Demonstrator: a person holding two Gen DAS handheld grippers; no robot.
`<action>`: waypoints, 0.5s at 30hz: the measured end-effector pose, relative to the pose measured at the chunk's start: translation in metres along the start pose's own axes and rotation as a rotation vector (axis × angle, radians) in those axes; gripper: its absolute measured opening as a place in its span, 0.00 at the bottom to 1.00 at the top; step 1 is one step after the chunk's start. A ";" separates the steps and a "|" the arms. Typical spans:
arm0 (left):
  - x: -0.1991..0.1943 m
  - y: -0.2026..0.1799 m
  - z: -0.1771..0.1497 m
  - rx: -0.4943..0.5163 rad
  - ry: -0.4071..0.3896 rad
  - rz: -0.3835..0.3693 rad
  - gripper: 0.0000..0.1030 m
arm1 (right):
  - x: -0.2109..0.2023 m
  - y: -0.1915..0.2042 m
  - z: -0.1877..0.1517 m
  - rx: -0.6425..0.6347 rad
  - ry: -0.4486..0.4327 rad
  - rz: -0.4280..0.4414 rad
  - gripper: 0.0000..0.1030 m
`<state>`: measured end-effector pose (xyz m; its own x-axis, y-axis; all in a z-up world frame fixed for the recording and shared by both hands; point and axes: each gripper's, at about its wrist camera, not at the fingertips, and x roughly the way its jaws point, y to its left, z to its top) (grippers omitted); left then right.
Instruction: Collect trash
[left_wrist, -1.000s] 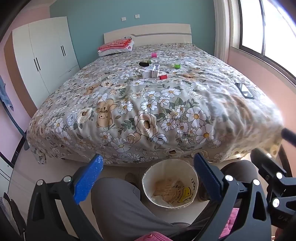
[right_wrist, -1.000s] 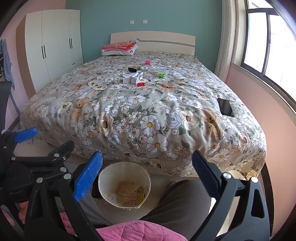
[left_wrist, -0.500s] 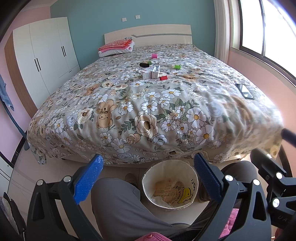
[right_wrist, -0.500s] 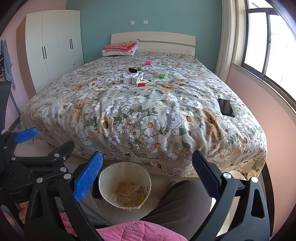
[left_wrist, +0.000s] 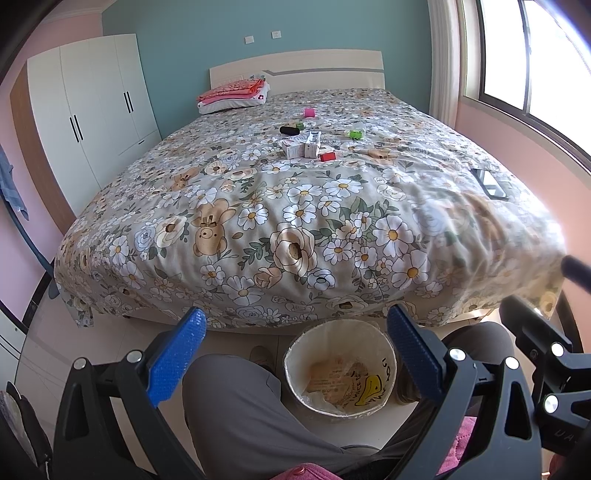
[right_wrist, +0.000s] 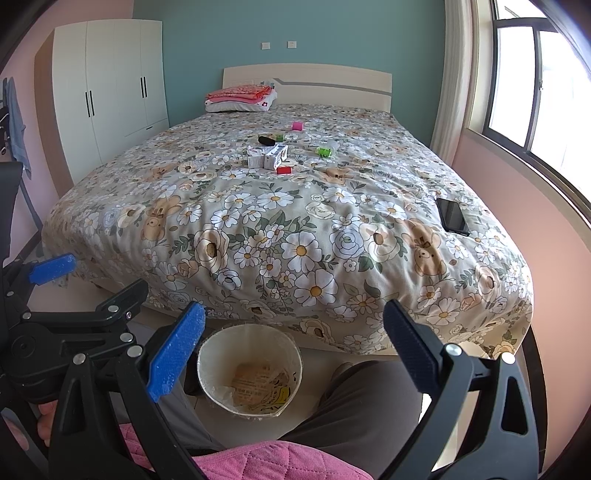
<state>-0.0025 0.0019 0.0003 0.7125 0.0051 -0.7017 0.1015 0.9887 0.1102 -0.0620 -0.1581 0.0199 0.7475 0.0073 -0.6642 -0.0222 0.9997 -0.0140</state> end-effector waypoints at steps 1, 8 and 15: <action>0.000 0.000 0.000 0.000 -0.001 -0.001 0.97 | -0.001 0.001 0.001 -0.002 -0.001 0.000 0.92; 0.000 0.002 0.005 -0.007 -0.004 0.000 0.97 | -0.003 0.005 0.004 -0.007 -0.004 0.002 0.92; -0.001 0.003 0.009 -0.010 -0.006 0.001 0.97 | -0.002 0.007 0.005 -0.009 -0.004 0.004 0.92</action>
<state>0.0033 0.0039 0.0077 0.7165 0.0049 -0.6976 0.0938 0.9902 0.1033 -0.0600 -0.1513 0.0251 0.7502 0.0111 -0.6611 -0.0308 0.9994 -0.0183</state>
